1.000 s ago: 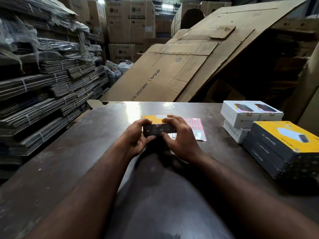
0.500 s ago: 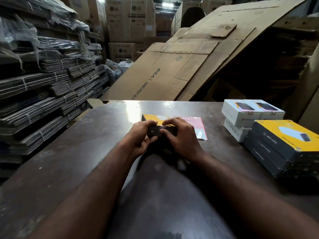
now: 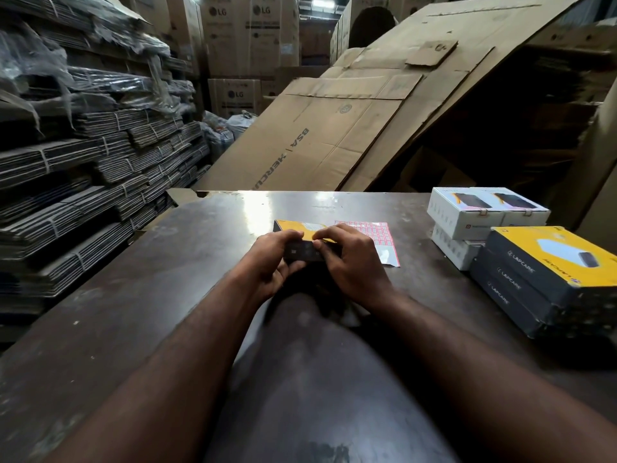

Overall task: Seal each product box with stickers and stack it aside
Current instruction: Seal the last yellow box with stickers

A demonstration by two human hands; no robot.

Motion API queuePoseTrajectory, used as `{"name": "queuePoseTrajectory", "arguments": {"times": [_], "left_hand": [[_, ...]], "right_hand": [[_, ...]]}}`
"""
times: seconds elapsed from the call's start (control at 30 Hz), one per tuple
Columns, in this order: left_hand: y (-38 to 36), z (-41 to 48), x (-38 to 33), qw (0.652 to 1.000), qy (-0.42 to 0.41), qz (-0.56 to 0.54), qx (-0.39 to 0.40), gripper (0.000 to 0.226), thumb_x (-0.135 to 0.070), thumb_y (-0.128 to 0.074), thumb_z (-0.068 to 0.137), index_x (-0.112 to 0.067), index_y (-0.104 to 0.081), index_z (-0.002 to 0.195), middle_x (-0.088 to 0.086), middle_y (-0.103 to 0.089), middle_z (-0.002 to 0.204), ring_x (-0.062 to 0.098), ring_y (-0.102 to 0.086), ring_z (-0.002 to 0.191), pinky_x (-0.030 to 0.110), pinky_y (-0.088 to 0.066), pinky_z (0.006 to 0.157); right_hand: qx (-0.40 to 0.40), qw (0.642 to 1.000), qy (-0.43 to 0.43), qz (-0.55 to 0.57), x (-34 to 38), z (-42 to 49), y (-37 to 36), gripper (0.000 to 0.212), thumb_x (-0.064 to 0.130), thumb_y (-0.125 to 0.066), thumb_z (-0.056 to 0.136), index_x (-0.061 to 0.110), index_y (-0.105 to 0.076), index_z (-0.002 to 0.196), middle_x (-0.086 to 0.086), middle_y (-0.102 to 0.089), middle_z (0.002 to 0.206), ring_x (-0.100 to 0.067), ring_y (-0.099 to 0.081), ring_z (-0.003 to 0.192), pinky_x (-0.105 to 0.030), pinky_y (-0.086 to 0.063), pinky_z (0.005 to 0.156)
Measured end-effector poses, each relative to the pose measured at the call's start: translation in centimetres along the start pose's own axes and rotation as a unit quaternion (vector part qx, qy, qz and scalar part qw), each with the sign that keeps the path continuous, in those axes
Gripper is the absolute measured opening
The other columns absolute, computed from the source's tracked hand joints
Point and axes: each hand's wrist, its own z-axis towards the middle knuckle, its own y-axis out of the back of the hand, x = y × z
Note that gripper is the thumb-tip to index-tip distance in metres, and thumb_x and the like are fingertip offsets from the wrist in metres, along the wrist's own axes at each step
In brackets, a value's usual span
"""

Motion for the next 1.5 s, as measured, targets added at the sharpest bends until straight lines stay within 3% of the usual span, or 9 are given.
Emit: {"name": "queuePoseTrajectory", "arguments": {"times": [0.13, 0.3, 0.43, 0.6, 0.8, 1.07, 1.17, 1.37, 1.5], "left_hand": [[0.03, -0.04, -0.05, 1.0, 0.007, -0.007, 0.002, 0.006, -0.011, -0.058, 0.098, -0.005, -0.058, 0.099, 0.012, -0.063, 0.085, 0.017, -0.067, 0.068, 0.022, -0.055, 0.049], [-0.01, -0.08, -0.07, 0.999, 0.01, -0.035, 0.016, 0.008, -0.008, -0.056, 0.099, -0.003, -0.056, 0.093, 0.014, -0.062, 0.084, 0.019, -0.065, 0.068, 0.024, -0.059, 0.053], [0.09, 0.15, 0.06, 0.999, 0.006, -0.034, 0.018, 0.011, -0.009, -0.058, 0.098, -0.001, -0.055, 0.106, 0.018, -0.061, 0.097, 0.023, -0.067, 0.079, 0.027, -0.06, 0.057], [0.27, 0.4, 0.18, 0.999, 0.009, -0.036, 0.014, 0.023, -0.009, -0.058, 0.097, 0.002, -0.056, 0.118, 0.022, -0.064, 0.11, 0.025, -0.07, 0.084, 0.028, -0.06, 0.057], [0.37, 0.45, 0.13, 0.998, 0.018, -0.049, 0.018, 0.014, -0.01, -0.058, 0.098, 0.001, -0.055, 0.105, 0.02, -0.063, 0.098, 0.025, -0.07, 0.08, 0.029, -0.062, 0.059], [0.26, 0.42, 0.07, 0.999, 0.011, -0.041, 0.014, 0.018, -0.011, -0.058, 0.099, 0.0, -0.053, 0.111, 0.02, -0.062, 0.101, 0.025, -0.07, 0.082, 0.028, -0.061, 0.058], [0.28, 0.35, 0.03, 0.999, 0.005, -0.031, 0.009, 0.015, -0.01, -0.057, 0.098, 0.0, -0.054, 0.109, 0.018, -0.062, 0.094, 0.023, -0.07, 0.076, 0.027, -0.06, 0.055], [0.41, 0.4, 0.04, 1.0, -0.009, 0.004, 0.006, 0.013, -0.01, -0.058, 0.097, -0.002, -0.055, 0.107, 0.015, -0.061, 0.092, 0.021, -0.068, 0.075, 0.025, -0.058, 0.054], [0.43, 0.26, 0.01, 1.0, -0.014, 0.022, 0.003, 0.011, -0.01, -0.057, 0.097, -0.004, -0.057, 0.107, 0.012, -0.061, 0.087, 0.019, -0.068, 0.072, 0.024, -0.057, 0.052]], "right_hand": [[-0.004, 1.0, -0.005, 0.013, 0.26, -0.03, 0.11, 0.02, 0.026, -0.059, 0.099, 0.012, -0.074, 0.1, -0.003, -0.071, 0.096, -0.016, -0.063, 0.089, -0.029, -0.049, 0.081], [0.0, 1.0, 0.006, -0.002, 0.31, -0.17, 0.18, 0.021, 0.029, -0.074, 0.086, 0.014, -0.073, 0.101, -0.002, -0.071, 0.098, -0.017, -0.065, 0.091, -0.028, -0.052, 0.083], [-0.029, 1.0, 0.002, 0.006, 0.25, -0.1, 0.14, 0.013, 0.02, -0.073, 0.089, 0.013, -0.075, 0.099, -0.002, -0.073, 0.097, -0.015, -0.067, 0.089, -0.03, -0.053, 0.083], [-0.05, 0.998, -0.019, 0.028, 0.61, -0.06, 0.31, 0.016, 0.023, -0.062, 0.097, 0.014, -0.074, 0.097, 0.001, -0.075, 0.091, -0.012, -0.068, 0.084, -0.032, -0.054, 0.078], [-0.029, 0.999, 0.005, 0.017, 0.65, -0.19, 0.35, 0.014, 0.022, -0.076, 0.086, 0.015, -0.072, 0.096, 0.002, -0.072, 0.094, -0.011, -0.066, 0.087, -0.026, -0.053, 0.08], [-0.053, 0.998, 0.016, 0.017, 0.76, -0.24, 0.26, 0.008, 0.017, -0.074, 0.087, 0.013, -0.073, 0.094, 0.0, -0.072, 0.091, -0.012, -0.066, 0.082, -0.022, -0.052, 0.076], [-0.056, 0.998, 0.002, 0.027, 0.81, -0.22, 0.16, 0.006, 0.018, -0.074, 0.087, 0.014, -0.074, 0.093, 0.002, -0.073, 0.091, -0.011, -0.067, 0.083, -0.026, -0.056, 0.077], [-0.061, 0.996, -0.036, 0.051, 0.87, -0.22, 0.14, 0.006, 0.019, -0.075, 0.087, 0.015, -0.076, 0.091, 0.006, -0.074, 0.088, -0.004, -0.068, 0.082, -0.014, -0.052, 0.077], [-0.061, 0.994, -0.063, 0.071, 0.86, -0.19, 0.01, 0.002, 0.019, -0.075, 0.087, 0.018, -0.075, 0.089, 0.009, -0.073, 0.086, -0.003, -0.068, 0.082, -0.016, -0.054, 0.077]]}}
